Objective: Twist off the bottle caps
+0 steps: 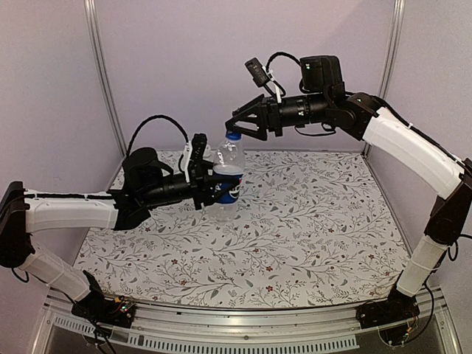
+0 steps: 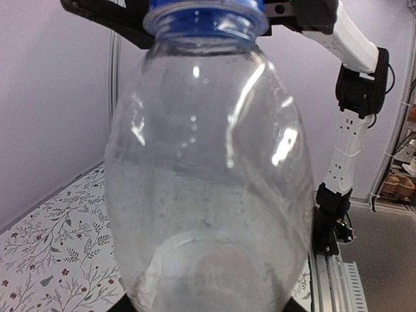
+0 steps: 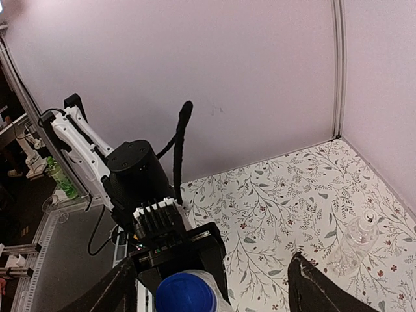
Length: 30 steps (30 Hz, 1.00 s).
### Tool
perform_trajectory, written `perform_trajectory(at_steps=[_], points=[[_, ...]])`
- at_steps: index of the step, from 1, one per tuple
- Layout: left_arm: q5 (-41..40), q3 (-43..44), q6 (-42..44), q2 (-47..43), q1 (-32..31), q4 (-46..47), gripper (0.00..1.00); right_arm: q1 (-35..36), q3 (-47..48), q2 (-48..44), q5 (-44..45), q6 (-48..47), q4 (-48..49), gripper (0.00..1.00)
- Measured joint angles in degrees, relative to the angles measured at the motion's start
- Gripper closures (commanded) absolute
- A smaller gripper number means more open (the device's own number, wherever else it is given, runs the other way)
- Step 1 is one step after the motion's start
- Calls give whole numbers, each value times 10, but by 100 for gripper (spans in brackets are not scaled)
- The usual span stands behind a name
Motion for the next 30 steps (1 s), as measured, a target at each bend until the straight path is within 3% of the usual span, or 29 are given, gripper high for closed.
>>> perform_trajectory(at_steps=[4, 14, 30], points=[[10, 0, -13, 1, 0, 16, 61, 0, -15, 0, -13, 2, 6, 29], [12, 0, -19, 13, 0, 20, 61, 0, -30, 0, -36, 10, 26, 48], [12, 0, -19, 16, 0, 17, 61, 2, -54, 0, -50, 20, 44, 48]])
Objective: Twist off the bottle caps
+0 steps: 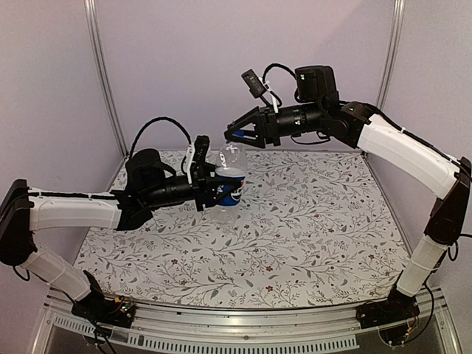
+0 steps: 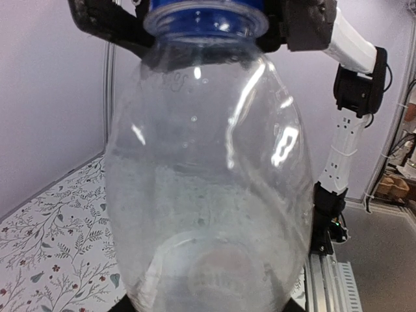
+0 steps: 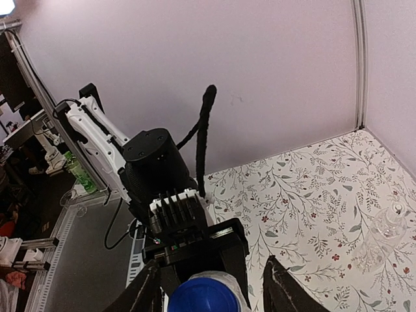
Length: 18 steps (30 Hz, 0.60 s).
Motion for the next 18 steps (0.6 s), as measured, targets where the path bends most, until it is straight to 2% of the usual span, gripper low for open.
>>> perform_trajectory(at_steps=[4, 9, 12, 17, 18], points=[[0, 0, 0, 0, 0, -1, 61, 1, -2, 0, -2, 4, 7, 47], [0, 0, 0, 0, 0, -1, 61, 2, -2, 0, -2, 7, 10, 55], [0, 0, 0, 0, -1, -1, 62, 2, -2, 0, -2, 8, 10, 66], [2, 0, -2, 0, -2, -2, 62, 2, -2, 0, -4, 3, 10, 95], [4, 0, -3, 0, -2, -1, 61, 2, -2, 0, -5, 0, 10, 98]])
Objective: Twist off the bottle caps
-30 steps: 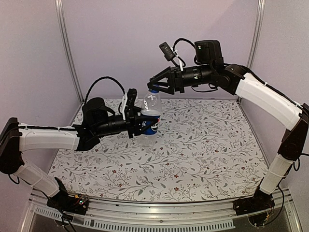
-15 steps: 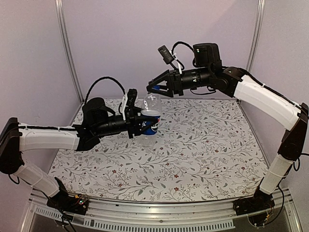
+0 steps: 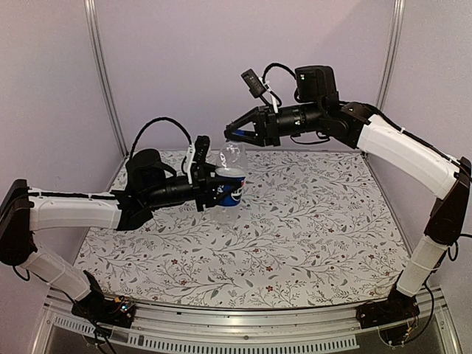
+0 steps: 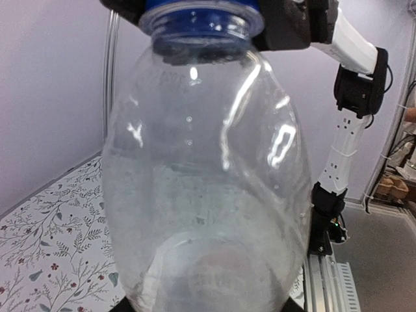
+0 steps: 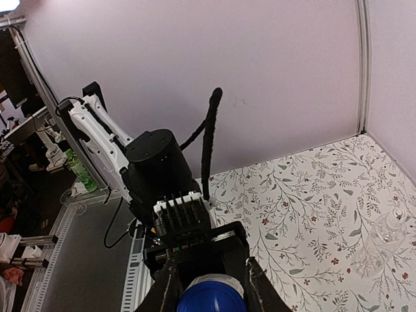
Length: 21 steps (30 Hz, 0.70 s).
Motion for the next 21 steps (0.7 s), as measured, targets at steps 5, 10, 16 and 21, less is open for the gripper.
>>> perform_trajectory(at_steps=[5, 10, 16, 21], points=[[33, 0, -4, 0, 1, 2, 60, -1, 0, 0, -23, -30, -9, 99], [113, 0, -20, 11, 4, 21, 60, -2, 9, -2, -88, -98, -53, 97], [226, 8, -57, 26, 3, 57, 61, 0, 49, 17, -191, -183, -119, 93], [278, 10, -88, 38, 3, 83, 61, 0, 65, 35, -254, -221, -140, 86]])
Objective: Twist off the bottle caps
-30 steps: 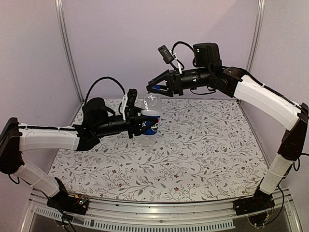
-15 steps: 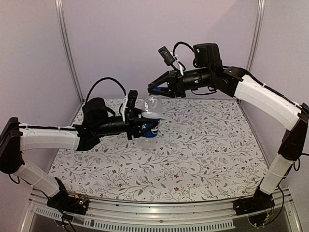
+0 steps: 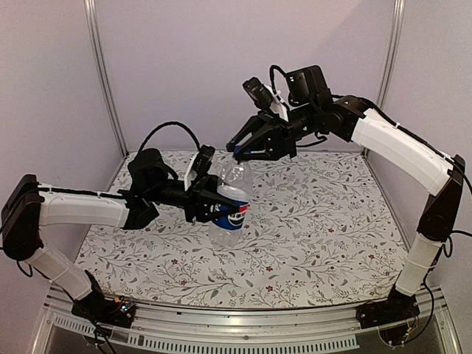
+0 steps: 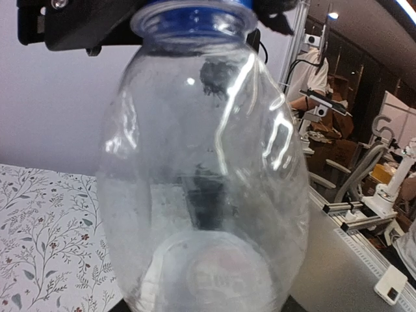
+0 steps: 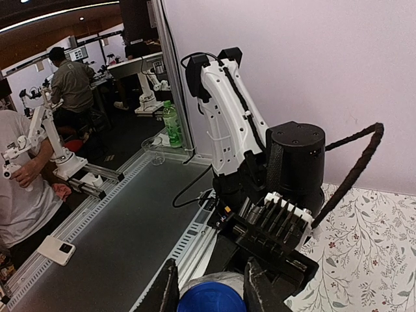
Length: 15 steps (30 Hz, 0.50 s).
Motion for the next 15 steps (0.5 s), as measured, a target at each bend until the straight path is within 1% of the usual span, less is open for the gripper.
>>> perform_trajectory(at_steps=[1, 2, 4, 7, 8, 10, 12, 15], points=[[5, 0, -3, 1, 0, 2, 62, 0, 1, 2, -8, -4, -2, 83], [9, 0, -6, 2, 0, 2, 62, 0, 1, 3, -13, -7, -3, 76], [11, 0, -5, 2, 0, 1, 63, 0, 1, 3, -15, -10, -4, 61], [7, 3, 13, 1, 0, -11, 63, 0, 2, 3, -3, -6, -7, 34], [2, 4, 22, 0, -1, -18, 62, 1, 2, 3, 10, 1, -7, 27], [-22, 8, 44, -4, -2, -41, 61, 1, 2, 2, 48, 19, 1, 21], [-57, 14, 63, -10, -4, -68, 61, 1, 1, 0, 84, 47, 14, 17], [-132, 27, 87, -18, -7, -111, 61, 1, -11, -14, 145, 101, 43, 13]])
